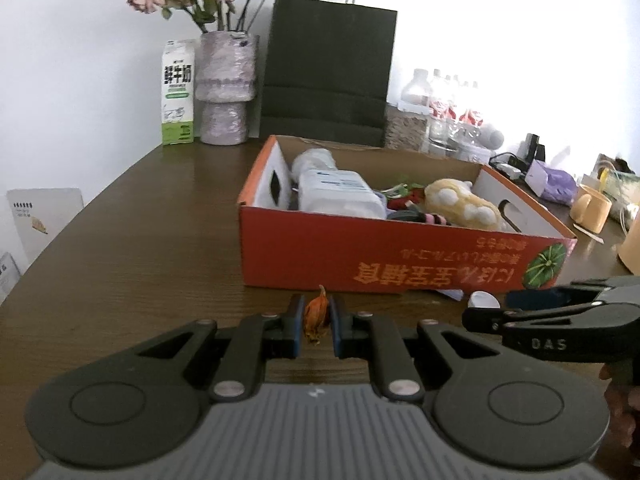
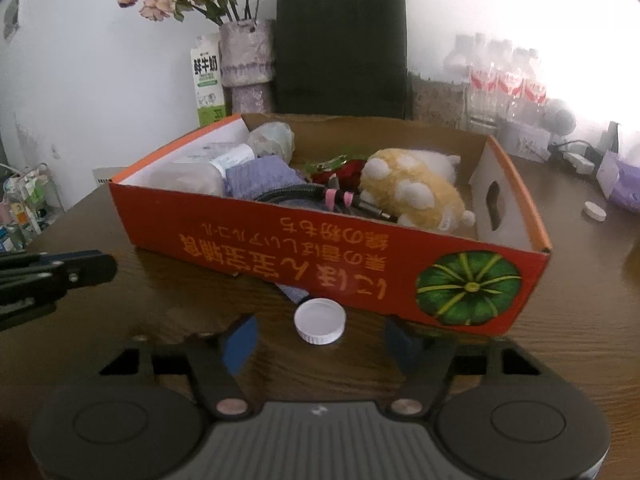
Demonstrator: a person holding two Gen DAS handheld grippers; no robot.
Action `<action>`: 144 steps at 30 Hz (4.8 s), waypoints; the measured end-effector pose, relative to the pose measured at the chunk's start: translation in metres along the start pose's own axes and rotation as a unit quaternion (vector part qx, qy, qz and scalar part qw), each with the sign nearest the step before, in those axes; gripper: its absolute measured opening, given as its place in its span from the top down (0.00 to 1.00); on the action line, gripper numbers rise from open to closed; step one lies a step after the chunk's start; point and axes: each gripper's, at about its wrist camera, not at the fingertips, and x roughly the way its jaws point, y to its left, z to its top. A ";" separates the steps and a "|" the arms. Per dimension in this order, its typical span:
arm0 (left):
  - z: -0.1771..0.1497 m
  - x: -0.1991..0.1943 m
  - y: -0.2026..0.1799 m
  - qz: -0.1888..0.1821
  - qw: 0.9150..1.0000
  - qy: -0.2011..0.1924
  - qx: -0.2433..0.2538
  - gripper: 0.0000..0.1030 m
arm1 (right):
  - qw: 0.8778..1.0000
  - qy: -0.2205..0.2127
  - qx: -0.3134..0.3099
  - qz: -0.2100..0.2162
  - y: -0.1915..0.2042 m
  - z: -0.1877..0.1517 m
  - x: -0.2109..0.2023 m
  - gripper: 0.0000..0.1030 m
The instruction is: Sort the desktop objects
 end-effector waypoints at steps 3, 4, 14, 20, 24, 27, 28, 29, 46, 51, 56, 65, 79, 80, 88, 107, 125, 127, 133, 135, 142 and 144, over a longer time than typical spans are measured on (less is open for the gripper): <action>-0.001 0.000 0.004 -0.002 1.000 0.000 -0.007 0.86 | 1.000 0.000 -0.004 -0.007 0.006 0.002 0.005 0.59; -0.002 0.000 0.005 -0.003 1.000 0.000 -0.008 0.86 | 1.000 -0.001 -0.005 -0.006 0.007 0.002 0.005 0.64; -0.004 -0.010 0.003 -0.002 1.000 -0.005 -0.009 0.86 | 1.000 -0.014 -0.023 0.006 0.015 -0.002 -0.008 0.74; 0.008 -0.021 -0.007 -0.004 1.000 -0.024 -0.004 0.86 | 0.998 -0.051 -0.026 0.020 0.017 0.003 -0.037 0.74; 0.027 -0.023 -0.021 -0.014 0.999 -0.045 0.004 0.86 | 0.996 -0.084 -0.031 0.022 0.013 0.016 -0.056 0.74; 0.044 -0.019 -0.035 -0.021 0.998 -0.057 0.011 0.86 | 0.994 -0.107 -0.033 0.017 0.007 0.029 -0.065 0.73; 0.049 -0.017 -0.039 -0.023 0.998 -0.061 0.013 0.86 | 0.993 -0.113 -0.032 0.015 0.005 0.034 -0.067 0.73; 0.056 -0.014 -0.044 -0.026 0.997 -0.065 0.015 0.86 | 0.992 -0.120 -0.032 0.013 0.001 0.039 -0.068 0.73; 0.087 0.085 -0.086 -0.010 0.999 -0.050 0.019 0.86 | 0.992 -0.128 -0.006 0.020 -0.057 0.071 -0.007 0.74; 0.075 0.095 -0.092 -0.004 0.998 -0.038 0.045 0.86 | 0.994 -0.105 -0.007 0.020 -0.061 0.063 0.004 0.74; 0.069 0.104 -0.090 -0.002 0.999 -0.022 0.049 0.86 | 0.995 -0.101 -0.016 0.018 -0.056 0.059 0.006 0.73; 0.069 0.095 -0.090 0.020 0.997 -0.047 0.053 0.49 | 0.994 -0.106 -0.011 0.014 -0.056 0.057 0.004 0.55; 0.076 0.058 -0.084 0.057 0.991 -0.114 0.029 0.00 | 0.986 -0.163 0.016 0.005 -0.071 0.060 -0.024 0.00; 0.076 0.057 -0.084 0.057 0.991 -0.115 0.029 0.00 | 0.986 -0.164 0.015 0.006 -0.070 0.060 -0.025 0.00; 0.076 0.050 -0.085 0.060 0.990 -0.127 0.029 0.00 | 0.986 -0.165 0.016 0.006 -0.066 0.060 -0.032 0.00; 0.022 -0.073 -0.073 0.063 0.992 -0.096 0.049 0.00 | 0.989 -0.149 -0.014 0.024 -0.007 0.001 -0.130 0.00; -0.038 -0.155 -0.085 0.073 0.995 -0.065 0.035 0.00 | 0.994 -0.104 0.004 0.027 0.018 -0.073 -0.205 0.00; -0.042 -0.158 -0.088 0.074 0.995 -0.063 0.034 0.00 | 0.994 -0.105 0.003 0.023 0.019 -0.078 -0.210 0.00; -0.048 -0.164 -0.093 0.080 0.994 -0.061 0.037 0.00 | 0.994 -0.103 0.005 0.020 0.017 -0.086 -0.217 0.00; -0.049 -0.166 -0.093 0.081 0.994 -0.062 0.035 0.00 | 0.994 -0.104 0.005 0.021 0.017 -0.087 -0.218 0.00; -0.050 -0.169 -0.092 0.082 0.994 -0.061 0.033 0.00 | 0.994 -0.105 0.002 0.021 0.018 -0.087 -0.220 0.00; -0.050 -0.168 -0.092 0.082 0.994 -0.061 0.033 0.00 | 0.994 -0.105 0.003 0.022 0.018 -0.088 -0.220 0.00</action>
